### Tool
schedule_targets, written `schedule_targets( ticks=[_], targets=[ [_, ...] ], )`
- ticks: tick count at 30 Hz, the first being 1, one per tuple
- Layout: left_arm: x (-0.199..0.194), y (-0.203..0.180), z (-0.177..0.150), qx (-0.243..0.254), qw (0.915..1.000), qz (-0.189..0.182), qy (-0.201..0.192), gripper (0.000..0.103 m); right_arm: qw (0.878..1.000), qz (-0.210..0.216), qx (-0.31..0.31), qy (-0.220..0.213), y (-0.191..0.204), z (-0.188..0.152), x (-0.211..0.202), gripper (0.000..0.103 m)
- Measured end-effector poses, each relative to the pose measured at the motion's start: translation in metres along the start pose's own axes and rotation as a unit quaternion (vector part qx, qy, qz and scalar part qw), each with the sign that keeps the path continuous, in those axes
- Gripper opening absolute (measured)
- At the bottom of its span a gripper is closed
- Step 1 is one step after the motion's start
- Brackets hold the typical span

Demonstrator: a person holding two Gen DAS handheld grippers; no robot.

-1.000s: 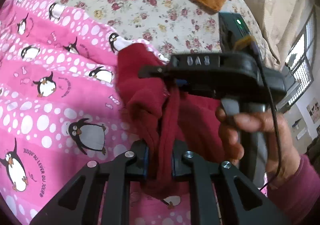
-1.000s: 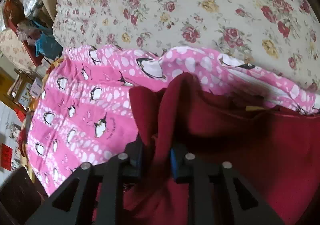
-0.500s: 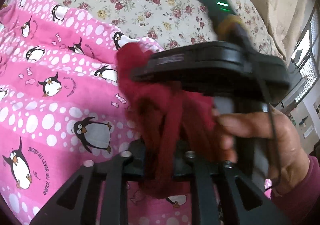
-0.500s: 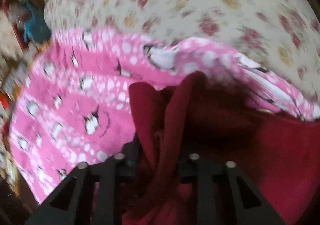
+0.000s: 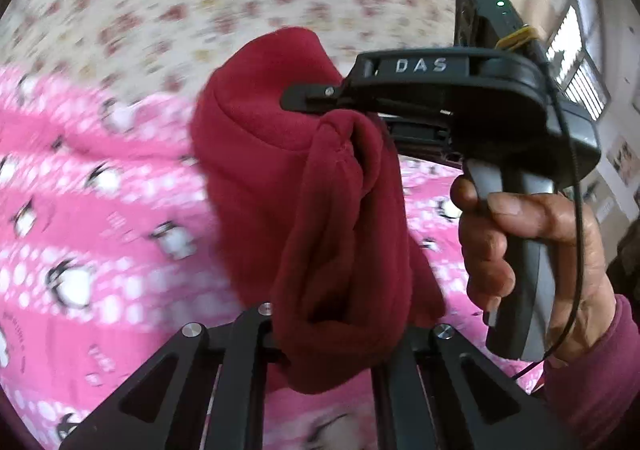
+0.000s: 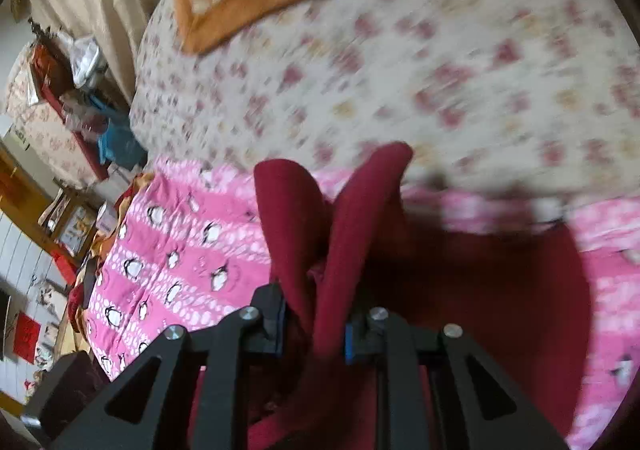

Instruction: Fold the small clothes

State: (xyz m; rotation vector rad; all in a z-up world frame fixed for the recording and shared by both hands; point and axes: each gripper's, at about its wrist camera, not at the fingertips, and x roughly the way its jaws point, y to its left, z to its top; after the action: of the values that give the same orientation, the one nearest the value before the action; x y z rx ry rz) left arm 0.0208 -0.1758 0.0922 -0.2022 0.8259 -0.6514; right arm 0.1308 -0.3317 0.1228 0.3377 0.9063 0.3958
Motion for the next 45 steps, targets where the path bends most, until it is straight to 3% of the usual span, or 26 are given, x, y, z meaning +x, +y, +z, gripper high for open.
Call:
schedule_targets(
  ticks=[6, 13, 16, 18, 21, 23, 28, 33, 35, 37, 38, 39, 42, 45],
  targets=[
    [0.046, -0.059, -0.002, 0.042, 0.9983, -0.013, 0.037, 0.000, 0.997, -0.050, 0.051, -0.013, -0.078, -0.010, -0.049, 0.019],
    [0.101, -0.080, -0.029, 0.049, 0.9941, -0.011, 0.096, 0.000, 0.988, -0.110, 0.105, 0.008, -0.147, -0.049, -0.033, 0.018],
    [0.103, -0.083, -0.030, 0.061, 0.9927, -0.010, 0.104, 0.000, 0.985, -0.142, 0.093, 0.012, -0.155, -0.057, -0.020, 0.019],
    [0.094, -0.084, -0.032, 0.076, 0.9907, -0.009, 0.113, 0.002, 0.986, -0.139, 0.091, 0.003, -0.155, -0.058, -0.017, 0.021],
    [0.063, -0.078, -0.034, 0.086, 0.9903, -0.018, 0.108, 0.006, 0.985, -0.151, 0.087, -0.005, -0.152, -0.053, -0.026, 0.035],
    [0.046, -0.066, -0.030, 0.097, 0.9914, -0.001, 0.087, 0.013, 0.983, -0.157, 0.094, -0.013, -0.148, -0.051, -0.040, 0.039],
    [0.018, -0.039, -0.026, 0.105, 0.9926, 0.043, 0.041, 0.014, 0.988, -0.130, 0.071, -0.031, -0.117, -0.055, -0.081, 0.050],
    [0.038, -0.016, -0.028, 0.056, 0.9945, 0.062, 0.064, 0.014, 0.998, -0.061, 0.013, -0.002, -0.073, -0.070, -0.079, 0.053],
    [0.061, -0.007, -0.033, 0.039, 0.9920, 0.076, 0.092, 0.014, 0.995, -0.093, -0.017, 0.021, -0.068, -0.086, -0.075, 0.051],
    [0.075, -0.001, -0.033, 0.024, 0.9924, 0.069, 0.099, 0.015, 0.985, -0.161, -0.042, 0.037, -0.076, -0.101, -0.068, 0.040],
    [0.077, 0.002, -0.033, 0.018, 0.9928, 0.067, 0.097, 0.019, 0.976, -0.207, -0.044, 0.052, -0.089, -0.111, -0.060, 0.039],
    [0.077, 0.004, -0.035, 0.014, 0.9932, 0.063, 0.097, 0.019, 0.972, -0.222, -0.040, 0.060, -0.098, -0.117, -0.059, 0.040],
    [0.072, 0.007, -0.031, 0.004, 0.9938, 0.055, 0.096, 0.019, 0.985, -0.167, 0.021, 0.042, -0.123, -0.123, -0.070, 0.042],
    [0.060, 0.007, -0.026, 0.008, 0.9949, 0.060, 0.080, 0.019, 0.988, -0.152, 0.037, 0.013, -0.122, -0.116, -0.088, 0.051]
  ],
)
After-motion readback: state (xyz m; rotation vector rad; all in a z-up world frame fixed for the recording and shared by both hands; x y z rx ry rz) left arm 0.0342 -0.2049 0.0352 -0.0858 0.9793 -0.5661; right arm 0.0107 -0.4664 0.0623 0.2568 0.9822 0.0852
